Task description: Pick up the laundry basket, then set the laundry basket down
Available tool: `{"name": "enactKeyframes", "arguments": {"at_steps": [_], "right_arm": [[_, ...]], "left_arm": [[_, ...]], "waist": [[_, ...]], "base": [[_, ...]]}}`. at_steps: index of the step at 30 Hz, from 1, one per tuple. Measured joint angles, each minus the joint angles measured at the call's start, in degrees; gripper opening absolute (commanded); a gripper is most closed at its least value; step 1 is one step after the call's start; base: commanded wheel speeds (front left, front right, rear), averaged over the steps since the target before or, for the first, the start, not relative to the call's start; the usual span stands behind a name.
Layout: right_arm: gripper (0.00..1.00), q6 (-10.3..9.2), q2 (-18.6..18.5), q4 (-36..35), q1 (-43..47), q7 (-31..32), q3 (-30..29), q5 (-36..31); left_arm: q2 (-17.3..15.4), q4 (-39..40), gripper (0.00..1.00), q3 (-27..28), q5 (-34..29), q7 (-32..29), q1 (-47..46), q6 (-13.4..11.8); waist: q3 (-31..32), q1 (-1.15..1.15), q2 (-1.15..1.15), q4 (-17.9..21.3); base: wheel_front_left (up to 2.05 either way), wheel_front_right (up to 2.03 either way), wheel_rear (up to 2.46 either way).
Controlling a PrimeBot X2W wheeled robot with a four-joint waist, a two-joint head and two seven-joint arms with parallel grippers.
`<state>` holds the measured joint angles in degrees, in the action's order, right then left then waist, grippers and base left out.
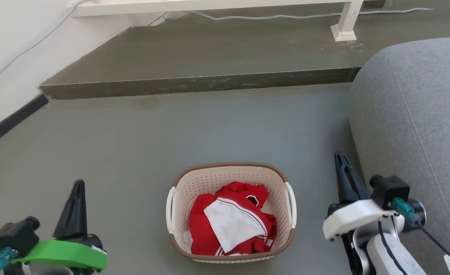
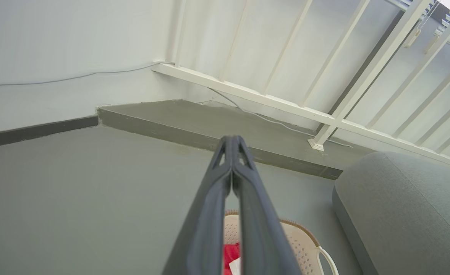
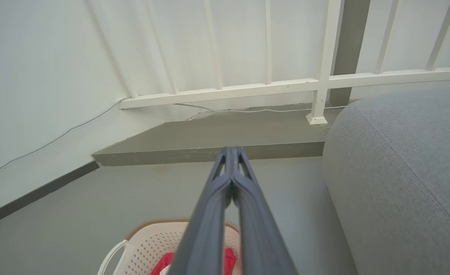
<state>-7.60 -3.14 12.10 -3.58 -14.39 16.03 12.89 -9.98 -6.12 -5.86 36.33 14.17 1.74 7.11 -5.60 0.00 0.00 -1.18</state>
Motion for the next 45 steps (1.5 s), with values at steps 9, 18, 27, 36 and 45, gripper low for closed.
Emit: {"name": "enactKeyframes", "arguments": {"at_steps": [9,18,27,36,45], "right_arm": [[0.00,0.64,0.02,-1.32,2.48,0.05,0.57,3.85],[0.00,1.54,0.07,-2.45,3.43,0.68,-1.21,12.77],[0.00,2.05,-0.16,-2.68,3.43,2.03,-3.19,20.29],[0.00,3.03,-0.64,-2.75,3.42,3.88,-4.87,28.06],[0.00,4.14,-1.08,-2.68,3.40,5.09,-6.39,34.86]], "left_arm": [[1.01,-0.77,0.00,-0.07,3.70,-0.81,0.41,0.00],[1.66,-0.97,0.00,0.41,9.04,-2.54,0.41,0.00],[1.97,-1.67,0.00,1.21,13.92,-4.11,0.41,-0.01],[2.16,-2.48,0.00,2.05,19.24,-6.08,0.35,-0.02],[2.86,-3.01,0.00,2.52,23.68,-7.59,0.26,-0.05]], "waist": [[0.27,0.00,0.00,0.11],[0.79,0.00,0.00,0.20],[1.26,0.00,0.00,0.26],[1.73,0.00,0.00,0.34],[2.15,0.00,0.00,0.43]], "base": [[0.00,0.00,0.00],[0.00,0.00,0.00],[0.00,0.00,0.00],[0.00,0.00,0.00],[0.00,0.00,0.00]]}}
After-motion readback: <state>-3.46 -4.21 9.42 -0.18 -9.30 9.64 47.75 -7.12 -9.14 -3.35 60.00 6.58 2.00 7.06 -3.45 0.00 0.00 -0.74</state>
